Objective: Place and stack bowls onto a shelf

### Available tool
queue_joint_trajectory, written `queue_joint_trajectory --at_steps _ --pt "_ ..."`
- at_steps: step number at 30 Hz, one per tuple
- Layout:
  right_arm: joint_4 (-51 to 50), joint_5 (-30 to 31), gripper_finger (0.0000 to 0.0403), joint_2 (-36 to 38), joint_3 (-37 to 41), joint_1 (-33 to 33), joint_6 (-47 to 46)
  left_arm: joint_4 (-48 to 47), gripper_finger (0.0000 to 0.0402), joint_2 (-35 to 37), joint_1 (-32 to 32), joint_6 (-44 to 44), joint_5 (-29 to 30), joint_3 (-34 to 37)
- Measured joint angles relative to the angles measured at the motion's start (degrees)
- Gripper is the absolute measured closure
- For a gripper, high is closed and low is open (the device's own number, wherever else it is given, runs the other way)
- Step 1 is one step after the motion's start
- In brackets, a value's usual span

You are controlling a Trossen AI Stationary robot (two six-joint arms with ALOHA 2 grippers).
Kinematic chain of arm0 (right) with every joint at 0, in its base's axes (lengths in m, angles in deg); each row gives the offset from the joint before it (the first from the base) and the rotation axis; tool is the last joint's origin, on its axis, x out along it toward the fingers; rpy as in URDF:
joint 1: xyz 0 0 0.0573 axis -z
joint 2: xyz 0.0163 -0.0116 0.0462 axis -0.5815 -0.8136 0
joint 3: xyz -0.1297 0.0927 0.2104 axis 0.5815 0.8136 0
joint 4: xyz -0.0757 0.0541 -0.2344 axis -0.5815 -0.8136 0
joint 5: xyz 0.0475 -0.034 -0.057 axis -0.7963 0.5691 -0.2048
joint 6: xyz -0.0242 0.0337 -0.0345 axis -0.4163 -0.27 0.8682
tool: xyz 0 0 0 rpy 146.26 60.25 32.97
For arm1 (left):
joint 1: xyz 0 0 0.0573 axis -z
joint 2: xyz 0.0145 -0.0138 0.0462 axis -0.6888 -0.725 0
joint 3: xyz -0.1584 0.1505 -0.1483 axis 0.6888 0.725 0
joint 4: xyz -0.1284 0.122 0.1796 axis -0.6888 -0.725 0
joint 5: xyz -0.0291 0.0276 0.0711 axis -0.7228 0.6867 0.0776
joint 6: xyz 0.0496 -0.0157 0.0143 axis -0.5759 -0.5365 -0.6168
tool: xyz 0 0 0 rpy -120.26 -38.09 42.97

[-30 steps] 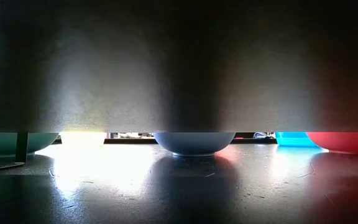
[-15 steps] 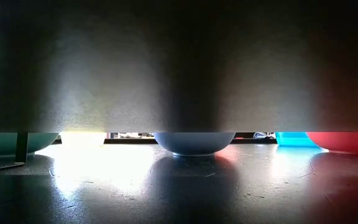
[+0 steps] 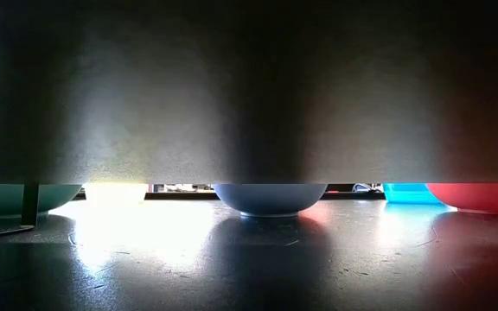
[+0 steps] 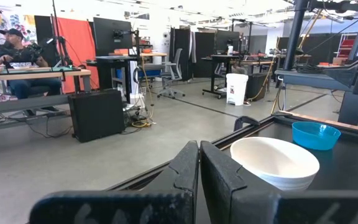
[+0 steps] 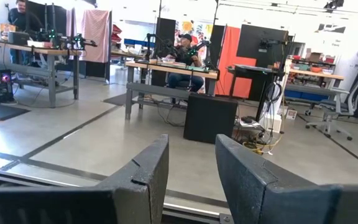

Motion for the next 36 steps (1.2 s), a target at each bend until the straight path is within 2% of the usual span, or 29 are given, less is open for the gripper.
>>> queue_joint_trajectory --at_steps 17,29,36 --pt "0.0 0.0 0.028 0.0 0.0 0.0 1.2 0.0 0.0402 0.0 0.0 0.0 0.0 0.0" --pt "-0.1 0.0 0.028 0.0 0.0 0.0 -2.1 0.0 0.0402 0.0 0.0 0.0 0.0 0.0" --pt "0.0 0.0 0.028 0.0 0.0 0.0 -8.6 0.0 0.0402 0.0 0.0 0.0 0.0 0.0"
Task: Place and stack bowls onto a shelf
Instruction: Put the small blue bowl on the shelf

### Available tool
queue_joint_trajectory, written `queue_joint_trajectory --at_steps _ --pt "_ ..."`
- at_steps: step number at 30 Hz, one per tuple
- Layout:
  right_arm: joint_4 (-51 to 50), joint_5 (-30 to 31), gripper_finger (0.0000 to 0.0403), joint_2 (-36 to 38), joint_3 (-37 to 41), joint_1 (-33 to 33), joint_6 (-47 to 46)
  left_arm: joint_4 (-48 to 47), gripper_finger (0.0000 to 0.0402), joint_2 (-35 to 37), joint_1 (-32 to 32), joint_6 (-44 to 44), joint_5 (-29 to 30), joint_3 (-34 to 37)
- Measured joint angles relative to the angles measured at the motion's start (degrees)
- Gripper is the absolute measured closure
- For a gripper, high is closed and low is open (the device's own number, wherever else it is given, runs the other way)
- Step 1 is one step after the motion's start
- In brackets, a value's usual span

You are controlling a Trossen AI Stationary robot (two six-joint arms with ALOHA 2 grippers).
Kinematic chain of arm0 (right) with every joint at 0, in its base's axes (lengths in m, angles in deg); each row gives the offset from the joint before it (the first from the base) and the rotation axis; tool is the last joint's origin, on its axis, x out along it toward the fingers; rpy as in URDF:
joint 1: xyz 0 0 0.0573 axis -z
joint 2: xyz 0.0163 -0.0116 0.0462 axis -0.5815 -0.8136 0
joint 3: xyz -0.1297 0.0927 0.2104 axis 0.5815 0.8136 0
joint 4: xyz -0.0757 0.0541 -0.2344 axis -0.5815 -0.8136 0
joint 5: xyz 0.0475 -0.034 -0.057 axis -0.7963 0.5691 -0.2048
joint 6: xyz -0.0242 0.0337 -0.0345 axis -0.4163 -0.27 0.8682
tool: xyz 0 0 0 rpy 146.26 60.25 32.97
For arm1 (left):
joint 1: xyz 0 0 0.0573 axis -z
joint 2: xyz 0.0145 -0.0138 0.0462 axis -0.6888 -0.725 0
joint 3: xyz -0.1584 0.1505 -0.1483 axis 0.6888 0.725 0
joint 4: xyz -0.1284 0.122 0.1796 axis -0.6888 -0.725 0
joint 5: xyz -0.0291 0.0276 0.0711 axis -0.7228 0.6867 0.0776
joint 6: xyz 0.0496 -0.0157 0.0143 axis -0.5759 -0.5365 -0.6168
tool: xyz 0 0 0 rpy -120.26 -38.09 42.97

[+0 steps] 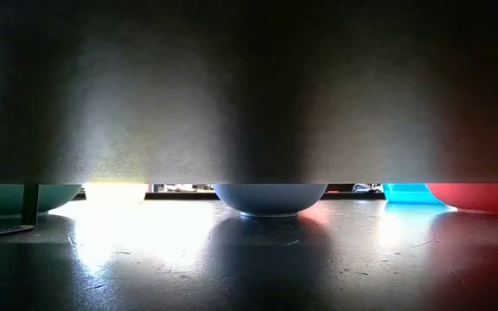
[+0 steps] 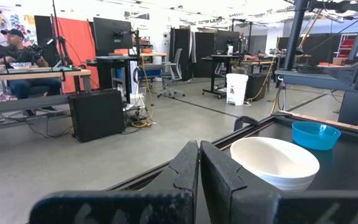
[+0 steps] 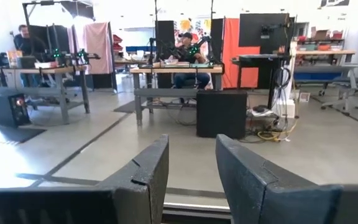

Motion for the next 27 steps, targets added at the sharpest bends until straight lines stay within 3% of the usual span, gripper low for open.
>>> queue_joint_trajectory --at_steps 4,10,18,27 --pt "0.0 -0.7 0.028 0.0 0.0 0.0 -1.0 0.0 0.0402 0.0 0.0 0.0 0.0 0.0" --pt "3.1 -9.2 0.028 0.0 0.0 0.0 -2.5 0.0 0.0402 0.0 0.0 0.0 0.0 0.0" --pt "1.1 -8.7 0.028 -1.6 -4.1 0.0 -7.0 0.0 0.0402 0.0 0.0 0.0 0.0 0.0" --pt "-9.9 -9.1 0.028 -11.9 -13.7 0.0 -11.1 0.0 0.0402 0.0 0.0 0.0 0.0 0.0"
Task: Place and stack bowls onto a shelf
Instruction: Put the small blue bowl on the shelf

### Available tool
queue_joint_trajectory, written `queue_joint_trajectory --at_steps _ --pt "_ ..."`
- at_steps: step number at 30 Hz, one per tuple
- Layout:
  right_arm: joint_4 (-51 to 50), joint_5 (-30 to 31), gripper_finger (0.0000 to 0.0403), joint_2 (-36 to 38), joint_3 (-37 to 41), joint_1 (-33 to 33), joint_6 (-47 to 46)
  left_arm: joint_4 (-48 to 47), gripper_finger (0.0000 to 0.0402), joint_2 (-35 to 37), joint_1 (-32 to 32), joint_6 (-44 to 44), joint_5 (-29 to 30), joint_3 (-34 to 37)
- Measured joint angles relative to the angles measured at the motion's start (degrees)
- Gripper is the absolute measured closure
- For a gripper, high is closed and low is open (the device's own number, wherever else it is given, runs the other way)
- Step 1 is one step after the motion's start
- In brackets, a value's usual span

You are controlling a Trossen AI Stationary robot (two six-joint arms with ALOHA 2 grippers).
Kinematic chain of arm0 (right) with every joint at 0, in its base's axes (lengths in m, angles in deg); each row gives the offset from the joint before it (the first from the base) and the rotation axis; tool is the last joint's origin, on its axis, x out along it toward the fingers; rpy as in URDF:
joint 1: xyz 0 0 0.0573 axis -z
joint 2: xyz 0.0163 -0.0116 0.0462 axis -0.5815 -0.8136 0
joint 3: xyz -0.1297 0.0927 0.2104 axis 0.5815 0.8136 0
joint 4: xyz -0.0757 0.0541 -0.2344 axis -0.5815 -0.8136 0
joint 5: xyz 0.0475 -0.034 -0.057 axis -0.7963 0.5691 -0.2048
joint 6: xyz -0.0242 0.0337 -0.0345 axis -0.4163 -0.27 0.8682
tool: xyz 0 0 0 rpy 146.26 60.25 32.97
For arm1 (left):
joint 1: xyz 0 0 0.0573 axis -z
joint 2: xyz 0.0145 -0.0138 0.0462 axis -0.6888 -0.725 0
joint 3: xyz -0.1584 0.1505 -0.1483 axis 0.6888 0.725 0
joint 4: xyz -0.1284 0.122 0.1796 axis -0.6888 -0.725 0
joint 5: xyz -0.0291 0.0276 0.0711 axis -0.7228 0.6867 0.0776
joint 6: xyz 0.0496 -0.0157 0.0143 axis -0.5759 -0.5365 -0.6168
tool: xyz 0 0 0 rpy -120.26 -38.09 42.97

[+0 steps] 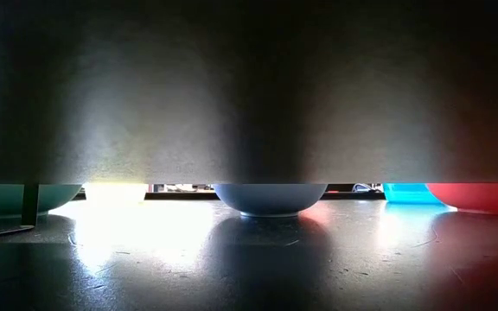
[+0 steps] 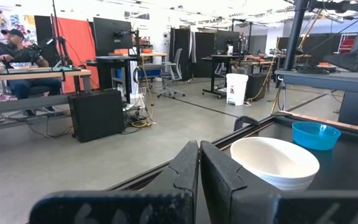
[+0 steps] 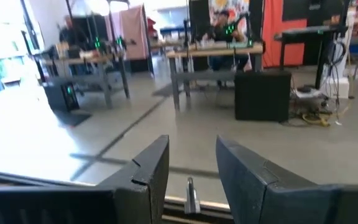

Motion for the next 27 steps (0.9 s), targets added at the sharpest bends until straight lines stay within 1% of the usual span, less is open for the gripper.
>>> queue_joint_trajectory --at_steps 3,6,9,15,18,21,25,27 --pt "-7.8 0.0 0.028 -3.5 -4.4 0.0 -4.1 0.0 0.0402 0.0 0.0 0.0 0.0 0.0" --pt "-17.9 -0.2 0.028 -6.9 -9.4 0.0 -8.5 0.0 0.0402 0.0 0.0 0.0 0.0 0.0" --pt "-27.2 -2.6 0.028 -9.9 -14.3 0.0 -11.3 0.0 0.0402 0.0 0.0 0.0 0.0 0.0" --pt "-41.1 -16.5 0.028 -15.1 -22.1 0.0 -15.9 0.0 0.0402 0.0 0.0 0.0 0.0 0.0" --pt "-46.3 -21.3 0.028 -17.1 -25.0 0.0 -17.8 0.0 0.0402 0.0 0.0 0.0 0.0 0.0" --pt "-48.6 -23.9 0.028 -18.6 -26.5 0.0 -18.7 0.0 0.0402 0.0 0.0 0.0 0.0 0.0" --pt "-48.8 -31.0 0.028 -20.0 -26.8 0.0 -17.8 0.0 0.0402 0.0 0.0 0.0 0.0 0.0" --pt "-49.3 -33.3 0.0281 -21.1 -26.8 0.0 -19.6 0.0 0.0402 0.0 0.0 0.0 0.0 0.0"
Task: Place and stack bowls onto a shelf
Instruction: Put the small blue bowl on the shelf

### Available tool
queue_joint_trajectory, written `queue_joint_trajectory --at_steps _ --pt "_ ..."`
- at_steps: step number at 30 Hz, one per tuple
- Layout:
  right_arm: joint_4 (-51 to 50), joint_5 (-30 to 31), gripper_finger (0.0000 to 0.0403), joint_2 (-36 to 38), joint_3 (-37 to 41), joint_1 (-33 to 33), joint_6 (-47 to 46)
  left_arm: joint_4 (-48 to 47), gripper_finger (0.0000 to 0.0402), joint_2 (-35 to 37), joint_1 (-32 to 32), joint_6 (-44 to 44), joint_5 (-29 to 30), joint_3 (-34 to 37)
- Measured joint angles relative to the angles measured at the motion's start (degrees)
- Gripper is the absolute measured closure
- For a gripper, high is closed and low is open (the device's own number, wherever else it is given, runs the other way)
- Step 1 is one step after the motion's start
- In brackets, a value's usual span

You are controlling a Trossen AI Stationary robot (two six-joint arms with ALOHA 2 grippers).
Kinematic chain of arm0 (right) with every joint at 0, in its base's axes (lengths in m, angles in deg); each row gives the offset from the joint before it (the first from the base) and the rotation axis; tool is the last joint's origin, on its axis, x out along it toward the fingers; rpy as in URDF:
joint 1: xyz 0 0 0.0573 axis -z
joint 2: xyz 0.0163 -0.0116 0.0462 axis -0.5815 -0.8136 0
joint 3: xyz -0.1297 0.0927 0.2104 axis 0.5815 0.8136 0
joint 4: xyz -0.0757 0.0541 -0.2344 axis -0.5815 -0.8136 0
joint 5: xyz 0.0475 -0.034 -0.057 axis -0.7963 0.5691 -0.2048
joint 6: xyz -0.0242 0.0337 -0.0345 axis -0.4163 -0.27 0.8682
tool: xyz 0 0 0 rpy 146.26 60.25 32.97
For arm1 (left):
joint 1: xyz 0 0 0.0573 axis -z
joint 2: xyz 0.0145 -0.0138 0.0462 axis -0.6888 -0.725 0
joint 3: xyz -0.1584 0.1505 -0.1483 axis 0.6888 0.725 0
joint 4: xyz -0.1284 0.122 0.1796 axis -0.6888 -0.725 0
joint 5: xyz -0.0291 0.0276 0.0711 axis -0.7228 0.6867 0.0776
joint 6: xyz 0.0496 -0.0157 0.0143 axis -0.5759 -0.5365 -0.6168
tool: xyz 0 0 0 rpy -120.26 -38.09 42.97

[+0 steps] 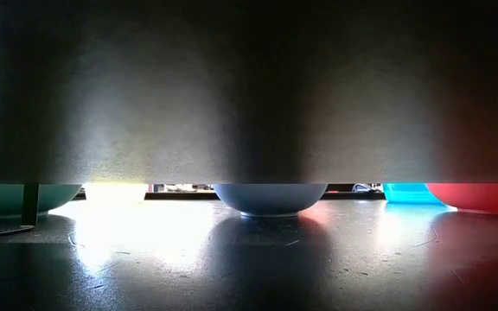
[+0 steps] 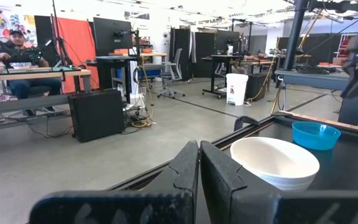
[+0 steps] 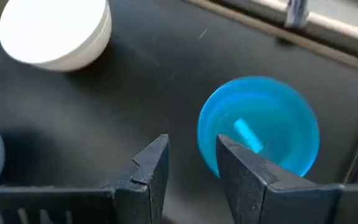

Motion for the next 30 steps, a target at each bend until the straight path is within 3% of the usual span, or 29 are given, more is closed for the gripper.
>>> queue_joint_trajectory --at_steps 12,24,30 --pt "-0.4 -1.6 0.0333 -6.7 0.0 0.0 -0.1 0.0 0.0402 0.0 0.0 0.0 0.0 0.0" --pt "-0.2 -3.8 0.0251 -17.1 0.0 0.0 -0.1 0.0 0.0402 0.0 0.0 0.0 0.0 0.0" --pt "1.6 -3.5 0.024 -22.8 0.0 0.0 -0.3 0.0 0.0402 0.0 0.0 0.0 0.0 0.0"
